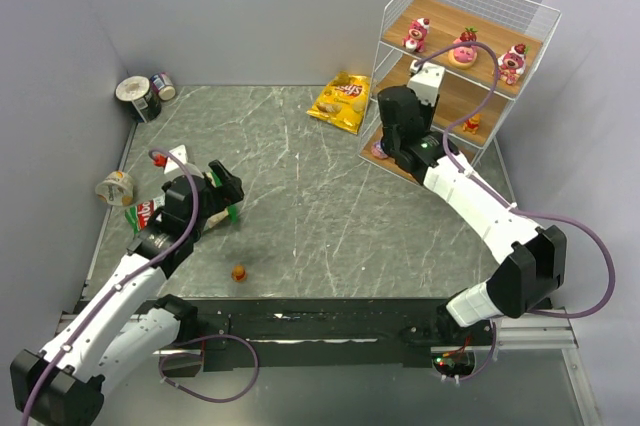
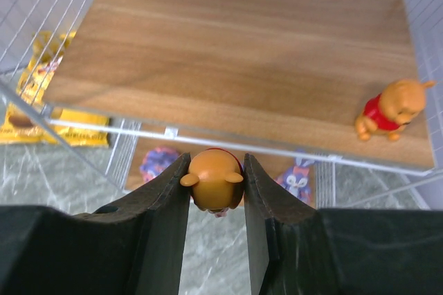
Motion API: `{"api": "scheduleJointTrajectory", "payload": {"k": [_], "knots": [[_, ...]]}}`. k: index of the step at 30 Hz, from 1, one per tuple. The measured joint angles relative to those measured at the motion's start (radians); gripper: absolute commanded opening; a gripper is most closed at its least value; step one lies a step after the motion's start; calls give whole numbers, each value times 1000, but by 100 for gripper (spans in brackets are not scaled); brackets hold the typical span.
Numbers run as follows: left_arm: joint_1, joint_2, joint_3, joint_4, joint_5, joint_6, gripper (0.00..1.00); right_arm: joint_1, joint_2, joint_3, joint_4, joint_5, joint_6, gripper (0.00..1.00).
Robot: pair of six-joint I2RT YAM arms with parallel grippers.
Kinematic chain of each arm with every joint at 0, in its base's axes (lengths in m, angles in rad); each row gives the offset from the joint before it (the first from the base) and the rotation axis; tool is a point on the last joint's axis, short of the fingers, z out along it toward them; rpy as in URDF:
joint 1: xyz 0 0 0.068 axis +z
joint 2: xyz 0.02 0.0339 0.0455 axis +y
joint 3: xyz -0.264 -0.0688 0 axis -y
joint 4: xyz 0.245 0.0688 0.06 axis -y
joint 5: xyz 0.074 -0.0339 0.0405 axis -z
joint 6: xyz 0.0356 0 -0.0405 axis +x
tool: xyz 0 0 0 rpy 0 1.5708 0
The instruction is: Place and organize the plastic toys onto the shelf
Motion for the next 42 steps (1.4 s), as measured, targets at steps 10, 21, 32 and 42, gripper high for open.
{"api": "scheduleJointTrajectory", "payload": {"k": [10, 21, 32, 42], "knots": [[10, 18, 0, 6, 16, 0, 96, -60, 0, -27, 103, 26, -59, 0], [22, 27, 0, 6, 23, 0, 96, -86, 16, -28, 122, 31, -34, 0], [27, 27, 0, 6, 33, 1, 96, -102, 40, -58, 126, 35, 0, 0], [27, 27, 0, 6, 33, 1, 96, -119, 60, -71, 166, 39, 2, 0]]}}
